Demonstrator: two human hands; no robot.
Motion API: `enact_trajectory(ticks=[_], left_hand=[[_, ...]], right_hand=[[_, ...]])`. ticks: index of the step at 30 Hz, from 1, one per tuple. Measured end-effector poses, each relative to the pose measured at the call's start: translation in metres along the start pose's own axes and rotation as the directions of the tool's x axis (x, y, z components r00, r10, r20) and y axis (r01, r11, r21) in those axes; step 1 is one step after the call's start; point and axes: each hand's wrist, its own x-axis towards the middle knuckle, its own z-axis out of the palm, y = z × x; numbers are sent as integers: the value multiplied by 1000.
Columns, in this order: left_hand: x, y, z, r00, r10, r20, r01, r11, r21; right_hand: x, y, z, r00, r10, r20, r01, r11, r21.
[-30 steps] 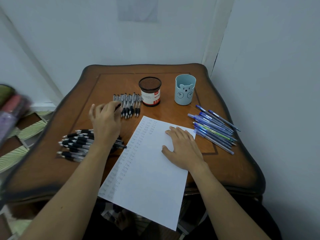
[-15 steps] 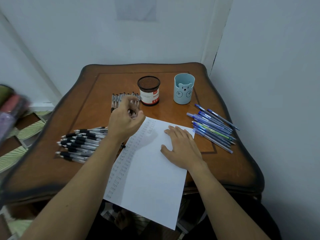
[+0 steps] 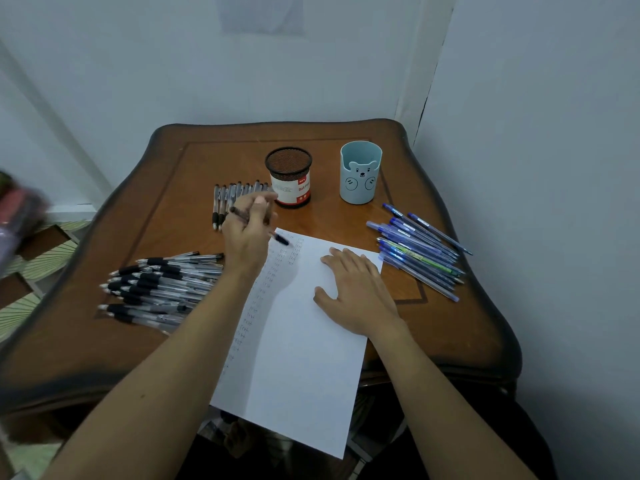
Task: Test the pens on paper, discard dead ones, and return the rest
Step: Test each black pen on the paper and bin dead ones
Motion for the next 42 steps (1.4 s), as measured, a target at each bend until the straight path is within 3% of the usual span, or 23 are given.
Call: enact_trajectory(ticks=[6, 10, 12, 19, 24, 42], left_hand=[[4, -15, 11, 981, -143, 131, 144, 990, 1], [7, -31, 8, 977, -75, 202, 37, 982, 188], [5, -35, 7, 978, -88, 191, 37, 966, 257], [1, -37, 9, 980, -111, 167, 76, 976, 203], [0, -36, 11, 986, -137, 96, 106, 956, 272], [3, -43, 9, 988, -56, 141, 3, 936, 351]], right_hand=[[1, 1, 1, 1000, -4, -3, 4, 1000, 2], [1, 2, 1, 1000, -10, -7, 10, 1000, -2], [1, 2, 2, 1000, -14, -14, 14, 1000, -5], [2, 3, 4, 999, -18, -29, 17, 1000, -7], [2, 3, 4, 999, -14, -31, 13, 1000, -11], [1, 1, 2, 1000, -3, -12, 2, 1000, -15]])
